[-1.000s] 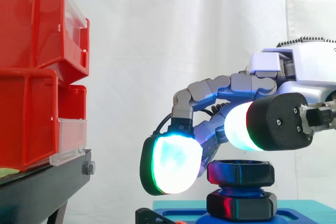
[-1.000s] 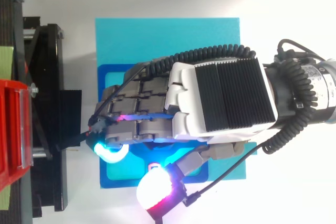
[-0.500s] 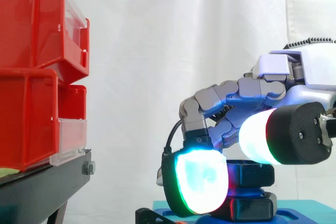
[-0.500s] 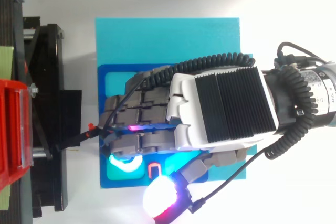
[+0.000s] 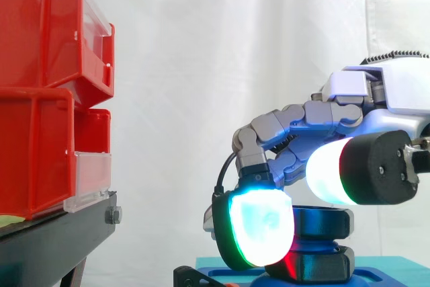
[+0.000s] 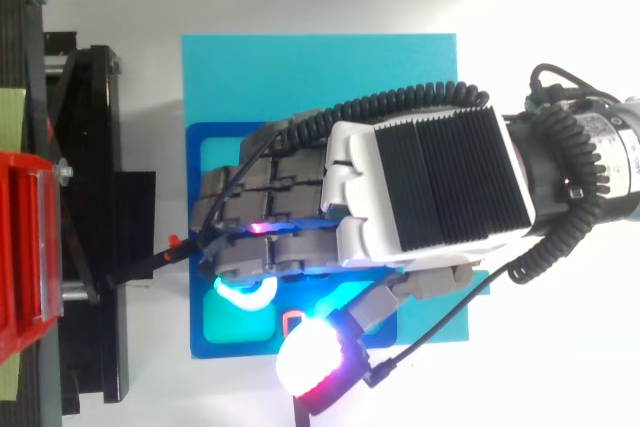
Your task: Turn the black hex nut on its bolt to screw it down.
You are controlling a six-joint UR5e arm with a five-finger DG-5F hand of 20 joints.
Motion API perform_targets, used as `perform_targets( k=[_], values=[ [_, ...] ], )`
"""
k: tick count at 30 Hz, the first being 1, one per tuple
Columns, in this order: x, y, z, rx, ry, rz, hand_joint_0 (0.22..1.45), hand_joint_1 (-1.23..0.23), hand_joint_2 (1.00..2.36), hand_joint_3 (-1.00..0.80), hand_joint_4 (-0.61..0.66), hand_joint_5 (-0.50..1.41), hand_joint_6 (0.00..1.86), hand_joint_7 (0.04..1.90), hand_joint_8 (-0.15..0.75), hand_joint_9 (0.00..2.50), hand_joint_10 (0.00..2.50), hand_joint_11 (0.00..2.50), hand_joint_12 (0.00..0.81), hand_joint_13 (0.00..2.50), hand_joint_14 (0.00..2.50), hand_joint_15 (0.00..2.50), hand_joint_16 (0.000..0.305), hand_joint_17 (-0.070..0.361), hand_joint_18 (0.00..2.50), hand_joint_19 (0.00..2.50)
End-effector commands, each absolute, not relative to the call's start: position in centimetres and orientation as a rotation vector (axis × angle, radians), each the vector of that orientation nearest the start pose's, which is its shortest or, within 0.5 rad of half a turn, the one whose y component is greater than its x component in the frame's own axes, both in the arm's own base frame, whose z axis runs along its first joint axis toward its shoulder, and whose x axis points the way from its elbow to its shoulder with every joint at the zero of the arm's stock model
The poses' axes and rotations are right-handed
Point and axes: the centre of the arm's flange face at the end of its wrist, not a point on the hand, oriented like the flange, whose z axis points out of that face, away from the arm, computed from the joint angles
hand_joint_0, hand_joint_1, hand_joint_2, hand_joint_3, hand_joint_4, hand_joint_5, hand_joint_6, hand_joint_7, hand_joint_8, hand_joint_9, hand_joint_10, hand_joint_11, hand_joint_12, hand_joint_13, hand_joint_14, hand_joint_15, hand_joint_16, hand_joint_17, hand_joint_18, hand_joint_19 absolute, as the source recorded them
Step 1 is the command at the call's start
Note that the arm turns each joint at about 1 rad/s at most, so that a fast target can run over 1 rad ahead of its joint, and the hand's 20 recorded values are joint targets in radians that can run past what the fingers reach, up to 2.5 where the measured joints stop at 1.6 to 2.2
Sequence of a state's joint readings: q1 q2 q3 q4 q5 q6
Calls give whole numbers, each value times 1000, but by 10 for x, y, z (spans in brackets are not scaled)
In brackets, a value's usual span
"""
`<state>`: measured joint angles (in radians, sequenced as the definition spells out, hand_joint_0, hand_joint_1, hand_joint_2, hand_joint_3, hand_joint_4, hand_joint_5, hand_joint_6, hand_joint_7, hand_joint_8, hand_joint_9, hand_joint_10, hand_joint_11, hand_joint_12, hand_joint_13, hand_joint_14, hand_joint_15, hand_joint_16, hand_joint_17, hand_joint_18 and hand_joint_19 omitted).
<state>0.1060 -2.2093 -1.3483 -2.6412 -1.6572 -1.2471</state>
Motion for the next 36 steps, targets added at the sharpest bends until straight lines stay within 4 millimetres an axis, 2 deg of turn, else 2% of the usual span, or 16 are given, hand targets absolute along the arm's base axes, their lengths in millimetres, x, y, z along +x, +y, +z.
perform_targets(
  k=[1,13,22,34,35,36],
  values=[
    [729,-53,254,96,1492,407,529,-304,1000,-500,145,-18,504,1285,269,650,5,131,335,592,7,169,48,107,485,577],
    [729,-67,257,95,1474,379,529,-304,1000,-500,149,-21,504,1267,269,648,4,130,334,592,7,168,48,107,482,566],
    [727,-87,259,112,1474,355,528,-303,1000,-500,147,-22,504,1265,270,649,5,136,335,591,7,172,48,107,480,575],
    [729,-114,278,79,1481,364,527,-302,1000,-500,157,-26,504,1230,269,647,4,124,335,592,7,171,47,107,478,583],
    [730,-114,280,76,1478,366,527,-302,1000,-500,169,-26,504,1223,269,646,5,134,335,592,7,168,48,107,480,568],
    [735,-115,293,70,1460,368,527,-302,1000,-500,165,-28,504,1211,268,647,4,126,336,592,7,168,48,107,481,560]
  ],
)
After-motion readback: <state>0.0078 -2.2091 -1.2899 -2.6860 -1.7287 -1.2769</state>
